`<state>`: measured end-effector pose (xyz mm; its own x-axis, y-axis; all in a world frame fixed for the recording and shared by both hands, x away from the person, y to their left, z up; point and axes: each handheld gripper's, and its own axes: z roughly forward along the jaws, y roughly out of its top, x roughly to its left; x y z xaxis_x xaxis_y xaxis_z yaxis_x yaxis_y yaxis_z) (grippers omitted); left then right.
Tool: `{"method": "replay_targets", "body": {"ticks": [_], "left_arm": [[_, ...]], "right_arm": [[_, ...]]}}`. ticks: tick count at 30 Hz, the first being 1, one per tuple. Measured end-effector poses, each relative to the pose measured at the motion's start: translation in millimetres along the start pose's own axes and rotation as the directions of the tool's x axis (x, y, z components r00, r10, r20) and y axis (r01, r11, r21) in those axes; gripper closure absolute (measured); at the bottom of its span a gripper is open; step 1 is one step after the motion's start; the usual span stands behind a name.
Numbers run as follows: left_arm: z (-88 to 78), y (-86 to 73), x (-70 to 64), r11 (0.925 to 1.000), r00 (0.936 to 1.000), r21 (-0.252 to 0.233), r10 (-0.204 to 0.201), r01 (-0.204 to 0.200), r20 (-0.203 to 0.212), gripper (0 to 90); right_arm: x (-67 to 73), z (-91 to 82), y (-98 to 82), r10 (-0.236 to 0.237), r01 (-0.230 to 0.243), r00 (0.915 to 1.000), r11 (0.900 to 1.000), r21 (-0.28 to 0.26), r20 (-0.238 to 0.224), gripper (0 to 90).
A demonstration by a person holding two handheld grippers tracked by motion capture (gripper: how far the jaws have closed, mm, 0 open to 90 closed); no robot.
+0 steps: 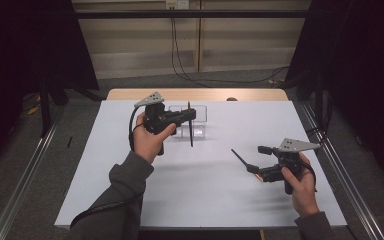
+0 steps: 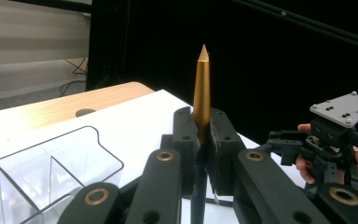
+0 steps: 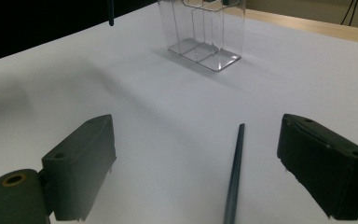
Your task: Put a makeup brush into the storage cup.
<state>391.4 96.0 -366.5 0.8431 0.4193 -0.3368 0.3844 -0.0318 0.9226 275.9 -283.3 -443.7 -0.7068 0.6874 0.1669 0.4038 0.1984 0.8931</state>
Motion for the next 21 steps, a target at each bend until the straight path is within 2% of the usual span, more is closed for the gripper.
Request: {"method": "replay_targets", "body": {"ticks": [10, 15, 21], "left_arm": [[0.3, 4.2, 2.2, 0.9999, 1.0000, -0.010, 0.009, -0.009, -0.003, 83.5], [1.9, 7.6, 2.9, 0.9999, 0.9999, -0.009, 0.011, -0.011, -0.009, 83.5], [4.8, 11.9, 5.5, 0.9997, 0.9997, -0.015, 0.018, -0.018, -0.014, 83.5]], "right_arm": [[-4.4, -6.5, -5.3, 0.020, -0.019, 0.9996, 0.999, -0.028, 0.018, 10.4], [-5.3, -11.0, -5.6, 0.013, -0.011, 0.9997, 0.998, -0.059, 0.022, 10.3], [-6.4, -15.3, -7.5, 0.010, -0.008, 0.9995, 0.998, -0.066, 0.030, 10.3]]}}
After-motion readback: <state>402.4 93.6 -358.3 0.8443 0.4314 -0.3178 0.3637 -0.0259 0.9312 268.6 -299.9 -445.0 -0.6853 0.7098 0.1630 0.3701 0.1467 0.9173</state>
